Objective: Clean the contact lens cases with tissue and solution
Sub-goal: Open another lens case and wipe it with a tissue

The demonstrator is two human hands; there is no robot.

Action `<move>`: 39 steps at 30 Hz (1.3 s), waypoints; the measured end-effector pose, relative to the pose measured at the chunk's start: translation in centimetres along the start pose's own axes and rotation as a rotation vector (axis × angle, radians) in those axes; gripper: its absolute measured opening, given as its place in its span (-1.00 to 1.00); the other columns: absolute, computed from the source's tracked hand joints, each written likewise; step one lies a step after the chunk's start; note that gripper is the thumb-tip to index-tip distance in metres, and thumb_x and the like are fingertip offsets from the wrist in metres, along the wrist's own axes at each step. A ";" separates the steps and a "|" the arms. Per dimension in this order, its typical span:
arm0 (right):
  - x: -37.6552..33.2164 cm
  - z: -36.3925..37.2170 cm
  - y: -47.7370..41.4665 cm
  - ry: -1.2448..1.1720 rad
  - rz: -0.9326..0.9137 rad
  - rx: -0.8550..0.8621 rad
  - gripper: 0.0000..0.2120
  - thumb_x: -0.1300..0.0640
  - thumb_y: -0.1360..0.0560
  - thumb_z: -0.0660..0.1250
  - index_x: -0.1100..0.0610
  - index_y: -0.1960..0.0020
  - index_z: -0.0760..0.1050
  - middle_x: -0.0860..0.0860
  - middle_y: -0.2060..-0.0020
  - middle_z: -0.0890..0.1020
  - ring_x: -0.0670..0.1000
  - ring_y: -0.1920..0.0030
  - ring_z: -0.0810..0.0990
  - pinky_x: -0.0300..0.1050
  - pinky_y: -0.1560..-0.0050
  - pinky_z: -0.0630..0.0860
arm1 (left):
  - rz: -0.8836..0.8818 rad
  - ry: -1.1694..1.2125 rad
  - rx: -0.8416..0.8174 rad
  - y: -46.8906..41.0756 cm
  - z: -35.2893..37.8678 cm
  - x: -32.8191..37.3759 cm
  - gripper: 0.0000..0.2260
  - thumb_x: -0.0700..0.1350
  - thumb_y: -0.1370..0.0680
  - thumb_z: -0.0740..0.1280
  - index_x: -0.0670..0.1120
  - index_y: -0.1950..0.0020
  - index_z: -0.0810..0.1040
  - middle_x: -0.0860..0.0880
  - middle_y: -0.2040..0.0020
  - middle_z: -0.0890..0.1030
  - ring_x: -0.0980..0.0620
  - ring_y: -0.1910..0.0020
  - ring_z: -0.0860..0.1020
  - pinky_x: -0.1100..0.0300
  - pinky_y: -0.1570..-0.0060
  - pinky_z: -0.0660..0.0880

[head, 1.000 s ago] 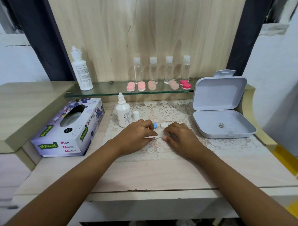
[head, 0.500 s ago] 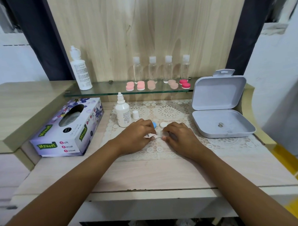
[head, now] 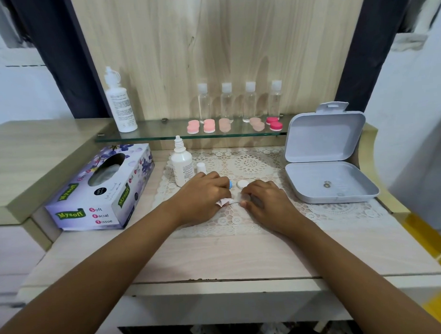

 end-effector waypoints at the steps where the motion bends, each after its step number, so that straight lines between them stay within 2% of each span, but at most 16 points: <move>1: 0.0 -0.1 0.0 0.002 -0.002 -0.001 -0.55 -0.22 -0.39 0.05 0.05 -0.01 0.50 -0.08 0.02 0.55 0.11 0.02 0.49 0.13 0.02 0.45 | -0.022 0.040 -0.020 -0.1 0.2 -0.1 -0.83 -0.14 -0.37 0.44 -0.09 0.05 0.64 0.01 0.13 0.56 -0.07 0.16 0.52 0.10 0.23 0.41; 3: -0.1 -0.1 0.0 -0.002 0.000 0.000 -0.59 -0.18 -0.41 0.09 0.06 -0.02 0.51 -0.07 0.02 0.55 0.11 0.01 0.48 0.12 0.02 0.45 | -0.127 0.167 -0.066 -0.1 0.7 -0.6 -0.83 -0.11 -0.49 0.36 -0.11 -0.06 0.60 0.00 0.04 0.52 -0.06 0.05 0.46 0.04 0.09 0.42; 5: -0.1 -0.2 0.1 -0.014 0.010 0.006 -0.66 -0.12 -0.42 0.16 0.07 -0.02 0.52 -0.06 0.01 0.55 0.10 0.00 0.47 0.10 -0.01 0.45 | -0.245 0.305 -0.135 0.0 1.5 -1.2 -0.80 -0.09 -0.55 0.30 -0.12 -0.15 0.55 0.06 0.01 0.42 -0.01 -0.04 0.38 0.10 -0.06 0.36; 7: -0.2 -0.4 0.2 -0.011 0.013 0.011 -0.70 -0.07 -0.44 0.21 0.09 -0.05 0.52 -0.03 -0.01 0.55 0.10 -0.02 0.46 0.08 -0.02 0.45 | -0.329 0.430 -0.191 0.1 2.1 -1.5 -0.80 -0.10 -0.56 0.28 -0.13 -0.16 0.51 0.09 0.01 0.36 0.03 -0.08 0.36 0.17 -0.11 0.31; 12: -0.4 -0.6 0.4 0.007 0.019 0.033 -0.76 0.01 -0.49 0.30 0.12 -0.07 0.52 0.03 -0.02 0.53 0.10 -0.06 0.45 0.05 -0.04 0.44 | -0.555 0.743 -0.036 1.1 2.1 -3.0 -0.92 -0.13 -0.52 0.34 -0.05 0.00 0.50 0.03 0.02 0.46 0.09 0.02 0.44 0.42 0.10 0.31; 16: -0.4 -0.7 0.4 -0.017 0.040 0.020 -0.71 -0.03 -0.48 0.32 0.10 -0.11 0.53 0.03 -0.03 0.53 0.06 -0.10 0.44 0.03 -0.13 0.40 | -0.740 0.977 0.094 2.0 1.4 -4.0 -0.94 -0.13 -0.53 0.34 0.00 0.01 0.54 0.07 0.07 0.53 0.08 0.10 0.51 0.27 0.15 0.41; 18: -0.4 -0.7 0.4 -0.040 0.049 0.012 -0.67 -0.05 -0.47 0.33 0.10 -0.16 0.52 0.02 -0.02 0.52 0.04 -0.12 0.43 0.01 -0.17 0.38 | -0.754 1.036 0.147 2.0 0.6 -4.0 -0.91 -0.17 -0.53 0.34 0.01 0.02 0.54 0.09 0.12 0.55 0.12 0.19 0.53 0.33 0.25 0.43; 20: -0.4 -0.7 0.5 -0.061 0.049 0.024 -0.62 -0.06 -0.47 0.33 0.10 -0.22 0.50 -0.01 0.01 0.50 0.03 -0.11 0.43 -0.01 -0.17 0.38 | -0.754 1.030 0.193 2.0 -0.3 -3.9 -0.89 -0.18 -0.52 0.35 0.02 0.00 0.53 0.11 0.10 0.56 0.20 0.21 0.53 0.45 0.30 0.42; 21: -0.4 -0.9 0.6 -0.079 0.045 0.046 -0.59 -0.07 -0.48 0.32 0.10 -0.25 0.48 -0.04 0.03 0.48 0.02 -0.10 0.44 -0.03 -0.16 0.39 | -0.759 1.020 0.218 2.0 -0.6 -4.0 -0.88 -0.16 -0.52 0.36 0.03 -0.01 0.52 0.14 0.07 0.56 0.22 0.20 0.53 0.45 0.29 0.43; 23: -0.4 -1.3 0.7 -0.139 0.047 0.101 -0.59 -0.07 -0.50 0.27 0.10 -0.28 0.47 -0.06 0.05 0.47 -0.02 -0.05 0.46 -0.15 -0.08 0.38 | -0.795 1.024 0.264 2.0 -0.9 -3.9 -0.86 -0.14 -0.50 0.39 0.02 0.00 0.48 0.16 0.07 0.55 0.18 0.22 0.54 0.31 0.26 0.47; 25: -0.7 -2.1 0.7 -0.199 0.025 0.175 -0.65 -0.01 -0.52 0.25 0.12 -0.24 0.50 -0.04 0.06 0.51 -0.06 0.00 0.48 -0.29 0.02 0.30 | -0.819 1.051 0.298 1.8 -1.0 -3.6 -0.87 -0.15 -0.48 0.40 -0.04 0.03 0.49 0.10 0.13 0.56 0.14 0.23 0.53 0.28 0.25 0.45; 28: -1.5 -3.6 1.2 -0.247 -0.068 0.306 -0.69 -0.02 -0.50 0.25 0.11 -0.15 0.54 -0.10 0.14 0.52 -0.06 0.07 0.50 -0.24 0.03 0.37 | -0.798 1.157 0.310 0.9 -1.1 -2.6 -0.96 -0.17 -0.48 0.40 -0.07 0.10 0.57 0.01 0.18 0.61 0.09 0.21 0.56 0.25 0.18 0.48; 31: -1.6 -4.7 1.8 -0.263 -0.103 0.430 -0.68 -0.04 -0.50 0.21 0.13 -0.10 0.54 -0.10 0.17 0.54 -0.12 0.11 0.48 -0.30 0.06 0.37 | -0.770 1.254 0.297 0.1 -1.0 -1.6 -0.93 -0.20 -0.49 0.38 -0.13 0.05 0.63 -0.08 0.15 0.65 0.02 0.16 0.60 0.13 0.12 0.52; 36: -2.1 -6.0 2.2 -0.283 -0.147 0.568 -0.78 0.09 -0.51 0.24 0.24 0.07 0.54 0.05 0.22 0.59 -0.16 0.18 0.46 -0.33 0.16 0.41 | -0.709 1.213 0.269 -0.5 -0.9 -0.7 -0.91 -0.17 -0.52 0.34 -0.09 0.06 0.65 -0.01 0.17 0.65 0.10 0.15 0.57 0.21 0.08 0.47; 39: -1.8 -6.2 2.3 -0.350 -0.130 0.602 -0.81 0.10 -0.49 0.23 0.22 0.10 0.51 -0.02 0.18 0.58 -0.13 0.17 0.51 -0.26 0.16 0.49 | -0.705 1.091 0.307 -0.1 -0.8 -1.4 -0.89 -0.14 -0.55 0.30 -0.04 0.02 0.62 0.06 0.07 0.64 0.14 0.05 0.57 0.27 0.00 0.47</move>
Point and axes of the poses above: each hand's wrist, its own y-axis away from the middle knuckle, its own z-axis out of the palm, x = y × z, the point moved 8 cm from there along -y, towards the middle knuckle
